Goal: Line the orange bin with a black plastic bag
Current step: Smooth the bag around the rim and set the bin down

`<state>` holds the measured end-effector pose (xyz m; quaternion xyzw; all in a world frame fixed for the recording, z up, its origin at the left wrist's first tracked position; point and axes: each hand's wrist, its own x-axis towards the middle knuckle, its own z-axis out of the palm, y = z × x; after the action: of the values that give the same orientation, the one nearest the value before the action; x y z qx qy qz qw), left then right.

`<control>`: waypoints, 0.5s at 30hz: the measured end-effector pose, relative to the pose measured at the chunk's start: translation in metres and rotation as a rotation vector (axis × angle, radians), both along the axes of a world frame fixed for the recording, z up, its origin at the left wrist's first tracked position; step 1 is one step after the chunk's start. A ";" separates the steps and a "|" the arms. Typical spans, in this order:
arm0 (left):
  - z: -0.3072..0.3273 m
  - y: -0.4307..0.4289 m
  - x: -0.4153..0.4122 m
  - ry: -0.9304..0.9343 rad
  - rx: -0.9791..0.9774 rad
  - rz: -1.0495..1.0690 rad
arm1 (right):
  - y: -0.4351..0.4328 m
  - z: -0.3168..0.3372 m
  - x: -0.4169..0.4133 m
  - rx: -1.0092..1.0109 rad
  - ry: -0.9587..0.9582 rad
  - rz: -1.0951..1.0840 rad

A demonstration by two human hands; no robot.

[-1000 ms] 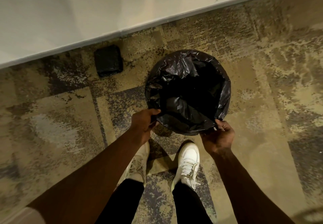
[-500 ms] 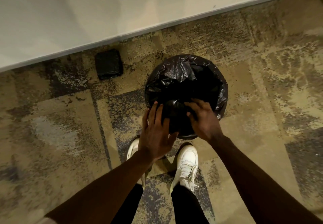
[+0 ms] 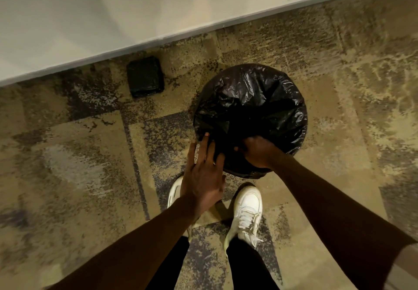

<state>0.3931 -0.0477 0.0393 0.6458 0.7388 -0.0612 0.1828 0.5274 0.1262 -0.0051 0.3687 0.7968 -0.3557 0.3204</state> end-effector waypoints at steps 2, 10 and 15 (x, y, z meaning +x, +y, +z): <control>0.001 0.004 0.001 -0.010 0.022 0.014 | 0.007 0.008 0.005 0.178 0.167 -0.062; 0.008 0.009 0.016 -0.184 0.140 0.289 | 0.061 0.017 0.034 0.271 -0.040 -0.038; 0.012 0.003 0.032 -0.339 0.223 0.689 | 0.059 0.026 0.030 0.232 0.209 -0.192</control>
<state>0.4249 -0.0450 0.0509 0.3770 0.8735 0.1916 0.2409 0.5572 0.1850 0.0206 0.4386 0.8226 -0.3265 0.1559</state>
